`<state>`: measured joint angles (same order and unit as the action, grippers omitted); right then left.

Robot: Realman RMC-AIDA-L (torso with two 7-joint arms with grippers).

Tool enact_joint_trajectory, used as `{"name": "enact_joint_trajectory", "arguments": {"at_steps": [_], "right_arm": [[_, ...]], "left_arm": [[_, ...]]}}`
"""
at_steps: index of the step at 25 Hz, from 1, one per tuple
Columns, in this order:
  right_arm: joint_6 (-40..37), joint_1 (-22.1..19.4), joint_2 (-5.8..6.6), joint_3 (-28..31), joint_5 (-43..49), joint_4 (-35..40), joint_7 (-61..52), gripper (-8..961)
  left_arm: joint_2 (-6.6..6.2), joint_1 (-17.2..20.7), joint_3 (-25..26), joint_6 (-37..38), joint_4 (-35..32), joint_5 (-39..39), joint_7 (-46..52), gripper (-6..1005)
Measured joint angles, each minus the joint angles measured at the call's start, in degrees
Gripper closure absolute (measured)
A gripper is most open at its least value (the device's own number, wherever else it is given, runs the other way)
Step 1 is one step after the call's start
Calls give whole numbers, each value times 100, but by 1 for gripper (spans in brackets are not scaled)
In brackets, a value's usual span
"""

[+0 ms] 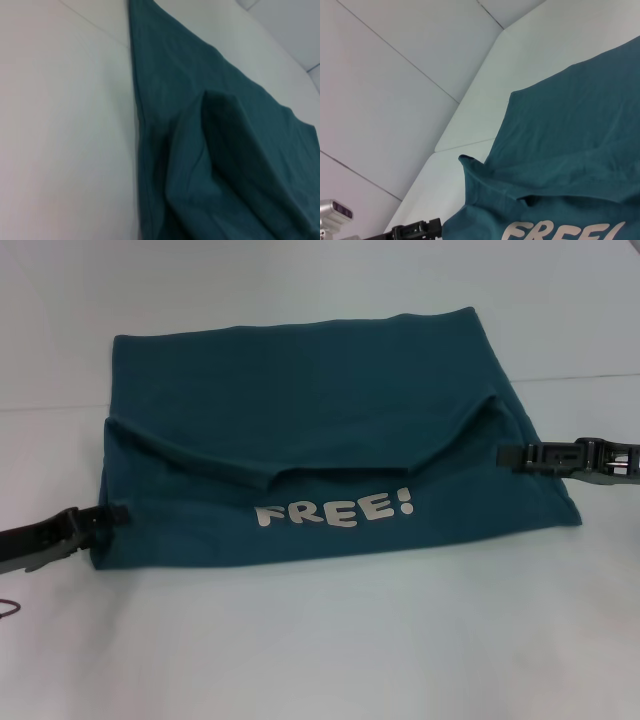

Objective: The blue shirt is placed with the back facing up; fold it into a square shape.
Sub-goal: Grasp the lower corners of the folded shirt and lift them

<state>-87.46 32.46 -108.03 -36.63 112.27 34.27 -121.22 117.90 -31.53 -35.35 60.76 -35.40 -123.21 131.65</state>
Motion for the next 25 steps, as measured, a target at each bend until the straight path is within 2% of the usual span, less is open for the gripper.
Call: {"name": "enact_joint_trajectory", "arguments": {"at_steps": [12, 20, 25], "right_arm": [[21, -17, -7, 114, -12, -2, -3, 353], [16, -57, 8, 121, -21, -8, -42, 354], [17, -58, 88, 96, 147, -5, -219, 355]], "left_arm": [[148, -3, -292, -107, 9, -10, -21, 295], [152, -6, -422, -131, -24, 10, 207, 296], [127, -27, -445, -52, -36, -9, 275, 520]]}}
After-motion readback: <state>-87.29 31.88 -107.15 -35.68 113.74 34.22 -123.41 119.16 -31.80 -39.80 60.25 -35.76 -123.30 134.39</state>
